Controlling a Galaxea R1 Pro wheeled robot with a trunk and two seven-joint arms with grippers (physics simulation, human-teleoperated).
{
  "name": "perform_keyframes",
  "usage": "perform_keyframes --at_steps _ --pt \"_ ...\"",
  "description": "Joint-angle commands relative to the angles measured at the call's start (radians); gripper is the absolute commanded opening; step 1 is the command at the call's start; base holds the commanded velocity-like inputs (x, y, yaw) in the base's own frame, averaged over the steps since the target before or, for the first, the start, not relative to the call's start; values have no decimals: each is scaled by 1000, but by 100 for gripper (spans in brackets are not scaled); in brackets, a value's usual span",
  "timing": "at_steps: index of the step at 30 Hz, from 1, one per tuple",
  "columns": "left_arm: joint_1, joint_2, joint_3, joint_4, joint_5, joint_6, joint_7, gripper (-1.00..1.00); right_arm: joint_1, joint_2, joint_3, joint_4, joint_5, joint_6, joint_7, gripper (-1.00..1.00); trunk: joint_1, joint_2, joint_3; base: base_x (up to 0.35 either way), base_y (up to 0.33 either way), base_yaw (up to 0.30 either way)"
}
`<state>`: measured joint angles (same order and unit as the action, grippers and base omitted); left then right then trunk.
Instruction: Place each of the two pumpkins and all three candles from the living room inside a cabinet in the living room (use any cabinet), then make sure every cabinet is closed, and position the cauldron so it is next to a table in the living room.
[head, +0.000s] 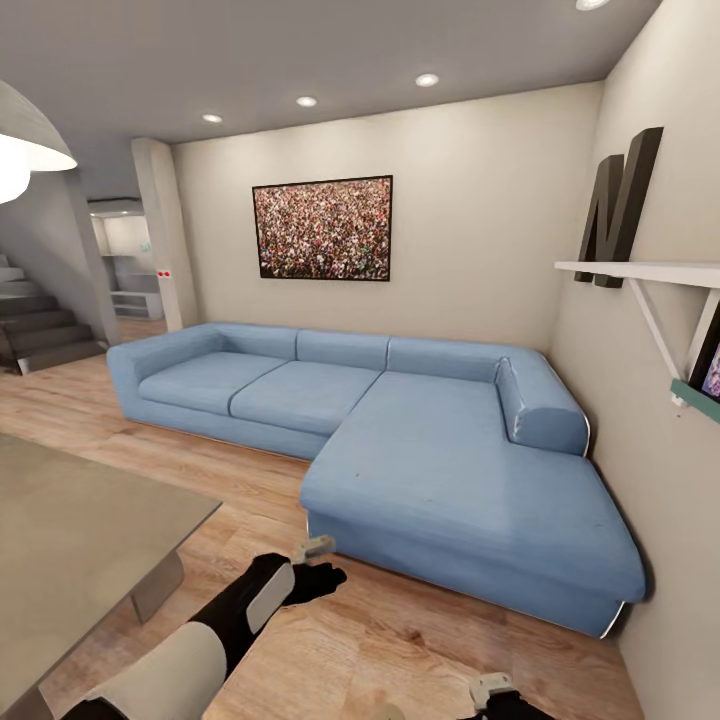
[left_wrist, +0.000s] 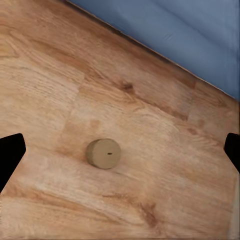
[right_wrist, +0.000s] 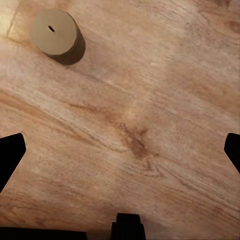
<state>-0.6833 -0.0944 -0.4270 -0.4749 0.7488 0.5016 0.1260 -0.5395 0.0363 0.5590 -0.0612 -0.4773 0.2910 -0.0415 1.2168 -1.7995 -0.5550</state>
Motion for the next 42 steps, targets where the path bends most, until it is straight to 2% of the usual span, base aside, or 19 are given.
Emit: perform_keyframes --at_steps 1,3,4,6,7,12,14,17,21,26,38,42 --pt "-1 1 -5 -45 11 40 31 100 -2 8 9 -2 -10 32 -5 100 0 -1 -1 0 0 0" --pt "-1 1 -5 -89 12 74 54 100 -6 14 9 -2 -10 59 -5 100 0 -1 -1 0 0 0" --pt "-1 0 -4 -179 15 140 95 100 -20 21 9 -5 -10 103 -6 100 0 -1 -1 0 0 0" --pt "-1 0 -3 -245 16 191 114 100 -36 24 9 -8 -11 122 -6 100 0 -1 -1 0 0 0" --pt "-1 -1 -3 -306 16 239 126 100 -51 26 9 -9 -12 132 -7 100 0 -1 -1 0 0 0" --pt "-2 -7 0 -419 17 329 134 100 -76 29 9 -13 -14 139 -7 100 0 -1 -1 0 0 0" --pt "-6 -18 4 -452 19 370 136 100 -87 41 9 -27 -15 141 -8 100 0 -1 -1 0 0 0" --pt "-11 -33 19 -464 28 389 136 100 -91 51 9 -47 -15 142 -8 100 0 -1 -1 0 0 0" --pt "-14 -43 24 -468 78 395 136 100 -97 62 9 -63 -15 143 -8 100 0 -1 -1 0 0 0" --pt "-15 -51 25 -469 107 397 138 100 -107 66 9 -70 -15 143 -7 100 0 -1 -1 0 0 0" --pt "-20 -60 23 -580 113 395 141 100 -109 70 8 -72 -15 137 -7 100 0 -1 -1 0 0 0" --pt "-23 -60 22 -592 111 394 142 100 -109 76 11 -68 -15 136 -7 100 0 -1 -1 0 0 0"
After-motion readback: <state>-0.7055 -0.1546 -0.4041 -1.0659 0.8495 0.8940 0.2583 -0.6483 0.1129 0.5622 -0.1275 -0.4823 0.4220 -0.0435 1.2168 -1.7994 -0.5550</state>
